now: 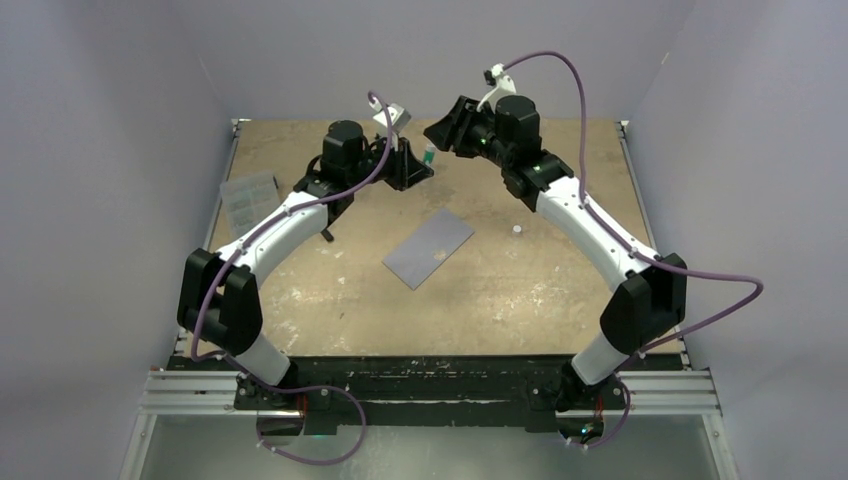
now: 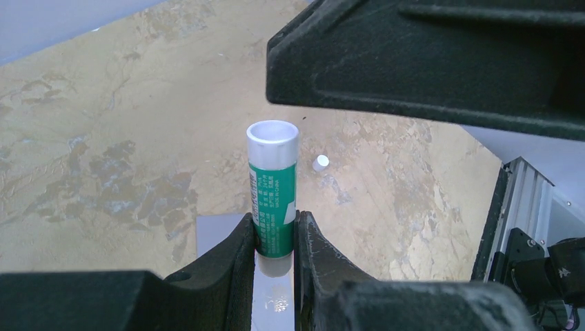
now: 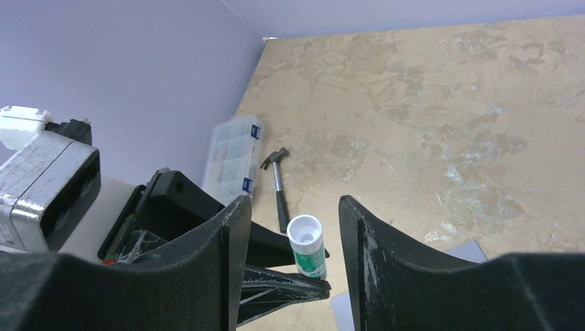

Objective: Place the letter into the envelope and seal it

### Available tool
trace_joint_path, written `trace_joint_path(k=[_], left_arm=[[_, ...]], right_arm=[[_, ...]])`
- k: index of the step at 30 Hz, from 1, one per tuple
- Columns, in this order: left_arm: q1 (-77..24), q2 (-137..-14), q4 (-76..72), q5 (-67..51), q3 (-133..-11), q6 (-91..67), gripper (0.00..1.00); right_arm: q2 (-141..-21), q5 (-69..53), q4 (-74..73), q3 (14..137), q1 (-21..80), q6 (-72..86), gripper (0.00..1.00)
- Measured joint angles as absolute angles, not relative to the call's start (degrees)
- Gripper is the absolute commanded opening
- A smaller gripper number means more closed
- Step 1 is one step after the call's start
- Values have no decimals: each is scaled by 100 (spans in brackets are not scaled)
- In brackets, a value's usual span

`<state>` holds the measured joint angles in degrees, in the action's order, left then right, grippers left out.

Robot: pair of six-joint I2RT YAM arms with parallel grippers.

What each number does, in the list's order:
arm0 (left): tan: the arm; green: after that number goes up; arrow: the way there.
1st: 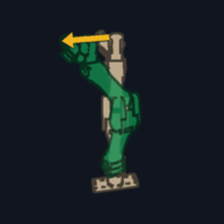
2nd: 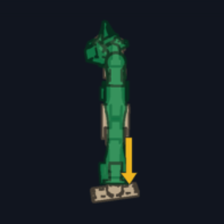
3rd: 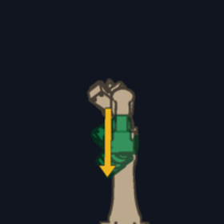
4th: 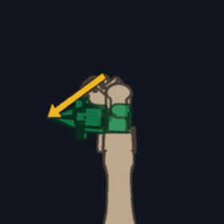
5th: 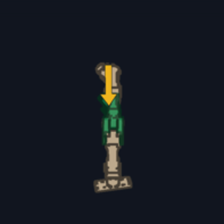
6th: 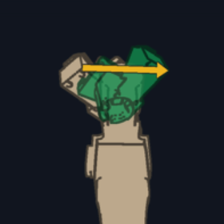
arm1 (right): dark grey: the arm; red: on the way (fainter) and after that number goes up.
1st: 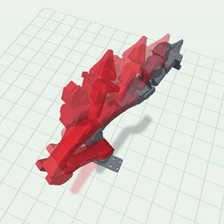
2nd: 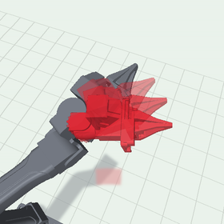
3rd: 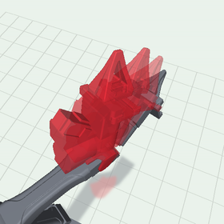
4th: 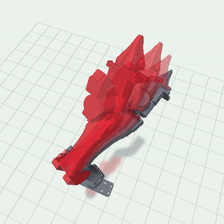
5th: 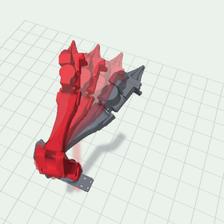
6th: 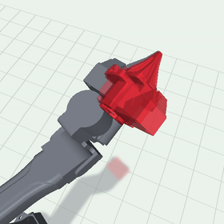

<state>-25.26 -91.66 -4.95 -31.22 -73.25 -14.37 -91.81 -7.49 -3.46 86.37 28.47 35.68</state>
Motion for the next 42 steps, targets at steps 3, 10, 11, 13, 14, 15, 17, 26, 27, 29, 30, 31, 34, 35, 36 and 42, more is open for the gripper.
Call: trace_joint_path(k=[3, 10, 11, 13, 14, 15, 17, 26, 27, 29, 30, 31, 34, 35, 36, 42], left_arm=[[-2526, -9192, -486, -3124, -7325, -1428, 0], [-2526, -9205, -475, -3129, -7328, -1428, 0], [-2526, -9209, -451, -3131, -7328, -1428, 0], [-2526, -9240, -460, -3162, -7328, -1428, 0], [-2526, -9242, -460, -3175, -7330, -1428, 0], [-2526, -9242, -467, -3188, -7330, -1428, 0], [-2526, -9247, -460, -3218, -7352, -1428, 0], [-2473, -9279, -189, -4525, -7636, -1328, 0], [-2473, -9279, -172, -4737, -7666, -1297, 0], [-2475, -9262, -156, -5269, -7745, -1258, 0], [-2475, -9233, -163, -5511, -7769, -1236, 0], [-2475, -9183, -187, -5730, -7769, -1236, 0], [-2491, -9024, -368, -6235, -7721, -1288, 0], [-2508, -8971, -451, -6392, -7695, -1304, 0], [-2526, -8954, -521, -6486, -7695, -1306, 0], [-2550, -8941, -764, -5966, -7690, -1291, 0]], right_arm=[[-9308, -847, -502, 8755, 2847, 3542, 60], [-9557, -1037, -823, 8840, 2849, 3415, 25], [-9566, -1072, -827, 8840, 2849, 3417, 19], [-9555, -1096, -838, 8840, 2851, 3409, 8], [-9550, -1103, -845, 8838, 2851, 3402, 2], [-9550, -1129, -843, 8833, 2849, 3413, 0], [-9524, -1153, -803, 8792, 2842, 3400, 0], [-8855, -2923, 266, 7874, 2499, 2523, 0], [-8757, -3170, 331, 7800, 2462, 2383, 0], [-8569, -3769, 440, 7714, 2405, 1977, 0], [-8508, -4088, 478, 7712, 2394, 1778, 0], [-8460, -4440, 526, 7712, 2383, 1586, 0], [-8346, -5424, 777, 7712, 2353, 1120, 0], [-8294, -5660, 803, 7712, 2351, 991, 0], [-8241, -5778, 819, 7712, 2351, 897, 0], [-8125, -4751, 661, 7725, 2412, 919, 61]])
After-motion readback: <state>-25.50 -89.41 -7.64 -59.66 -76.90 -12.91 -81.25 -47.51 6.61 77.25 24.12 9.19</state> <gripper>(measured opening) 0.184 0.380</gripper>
